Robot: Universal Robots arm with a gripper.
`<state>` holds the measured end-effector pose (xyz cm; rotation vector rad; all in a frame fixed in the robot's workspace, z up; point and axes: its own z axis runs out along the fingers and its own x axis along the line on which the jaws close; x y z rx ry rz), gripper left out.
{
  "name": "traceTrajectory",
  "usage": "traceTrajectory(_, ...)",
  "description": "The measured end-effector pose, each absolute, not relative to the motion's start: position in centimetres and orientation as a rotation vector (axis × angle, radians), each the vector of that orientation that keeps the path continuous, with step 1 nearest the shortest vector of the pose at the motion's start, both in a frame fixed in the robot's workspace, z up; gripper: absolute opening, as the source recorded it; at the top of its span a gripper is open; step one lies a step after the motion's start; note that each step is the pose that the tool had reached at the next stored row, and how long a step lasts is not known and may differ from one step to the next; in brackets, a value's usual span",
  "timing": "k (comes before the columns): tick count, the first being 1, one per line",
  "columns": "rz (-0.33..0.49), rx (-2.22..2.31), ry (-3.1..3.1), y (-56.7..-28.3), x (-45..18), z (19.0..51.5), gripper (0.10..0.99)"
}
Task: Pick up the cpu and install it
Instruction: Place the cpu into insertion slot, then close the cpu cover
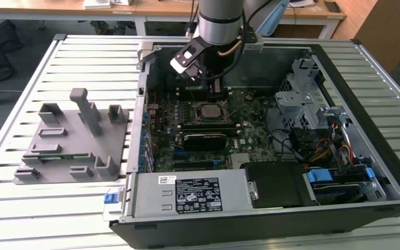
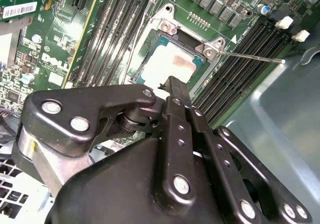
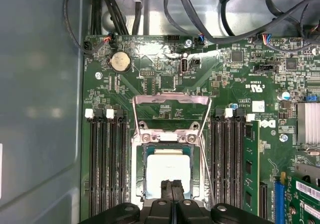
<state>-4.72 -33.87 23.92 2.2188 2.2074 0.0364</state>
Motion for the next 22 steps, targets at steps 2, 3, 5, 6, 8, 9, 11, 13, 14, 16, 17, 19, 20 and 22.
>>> traceTrajectory(2, 0.042, 2.222, 2.21, -34.02, -4.72, 23.92, 0.11)
traceTrajectory(3, 0.043, 2.223, 2.211, -34.09, -4.7, 23.92, 0.11)
traceTrajectory(5, 0.044, 2.224, 2.212, -34.2, -4.61, 23.91, 0.11)
traceTrajectory(6, 0.044, 2.224, 2.212, -34.2, -4.6, 23.91, 0.11)
traceTrajectory(8, 0.044, 2.224, 2.212, -34.2, -4.57, 23.91, 0.11)
traceTrajectory(9, 0.044, 2.224, 2.212, -34.21, -4.56, 23.91, 0.11)
traceTrajectory(11, 0.044, 2.224, 2.212, -34.21, -4.47, 23.91, 0.11)
traceTrajectory(13, 0.044, 2.224, 2.212, -34.21, -4.36, 23.91, 0.11)
traceTrajectory(14, 0.044, 2.224, 2.212, -34.21, -4.32, 23.91, 0.11)
traceTrajectory(16, 0.044, 2.224, 2.212, -34.21, -4.24, 23.91, 0.11)
traceTrajectory(17, 0.044, 2.224, 2.212, -34.21, -4.24, 23.91, 0.11)
traceTrajectory(19, 0.044, 2.224, 2.212, -34.2, -4.22, 23.98, 0.11)
traceTrajectory(20, 0.044, 2.224, 2.212, -34.2, -4.21, 24.08, 0.11)
traceTrajectory(22, 0.044, 2.224, 2.212, -34.2, -4.2, 24.43, 0.11)
